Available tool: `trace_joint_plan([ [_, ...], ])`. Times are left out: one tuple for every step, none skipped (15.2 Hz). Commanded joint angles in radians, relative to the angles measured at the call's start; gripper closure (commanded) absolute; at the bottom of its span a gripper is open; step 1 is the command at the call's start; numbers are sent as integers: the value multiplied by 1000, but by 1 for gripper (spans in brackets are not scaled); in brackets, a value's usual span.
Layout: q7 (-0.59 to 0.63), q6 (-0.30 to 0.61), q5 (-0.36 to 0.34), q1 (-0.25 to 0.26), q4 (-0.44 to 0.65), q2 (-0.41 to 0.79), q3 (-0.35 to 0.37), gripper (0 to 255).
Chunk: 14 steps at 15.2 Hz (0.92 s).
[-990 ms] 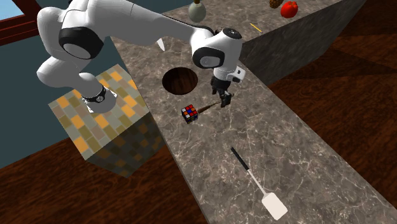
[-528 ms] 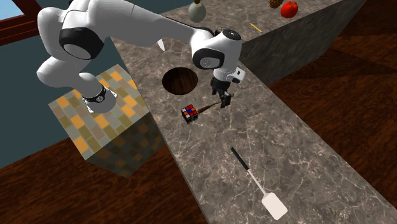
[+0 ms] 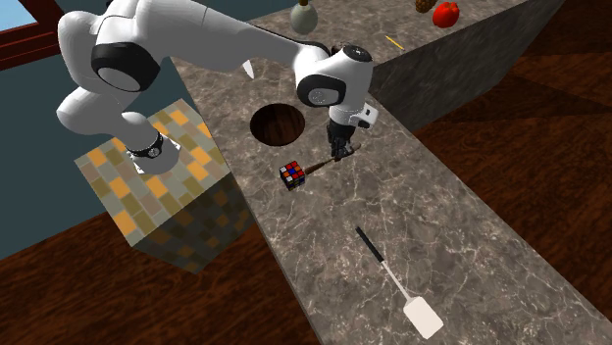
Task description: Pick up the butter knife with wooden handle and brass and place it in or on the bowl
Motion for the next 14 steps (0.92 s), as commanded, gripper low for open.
trace_joint_plan([
  [0,0,0,0,0,0,0,255],
  [0,0,0,0,0,0,0,255],
  [-3,-10,3,0,5,-5,1,255],
  [-5,-20,5,-1,11,-10,3,255],
  [-8,-30,8,-1,17,-15,4,255],
  [-10,-41,10,-1,23,-20,6,255],
  [-13,-51,12,-1,29,-24,7,255],
  [-15,-62,15,-1,36,-29,8,255],
  [-18,-73,17,-1,43,-33,9,255],
  [-20,-84,19,-1,51,-37,10,255],
  [-23,-95,21,0,58,-40,11,255],
  [-25,-106,23,0,66,-44,12,255],
  [-28,-117,25,0,75,-47,13,255],
  [-30,-128,27,1,84,-50,14,255],
])
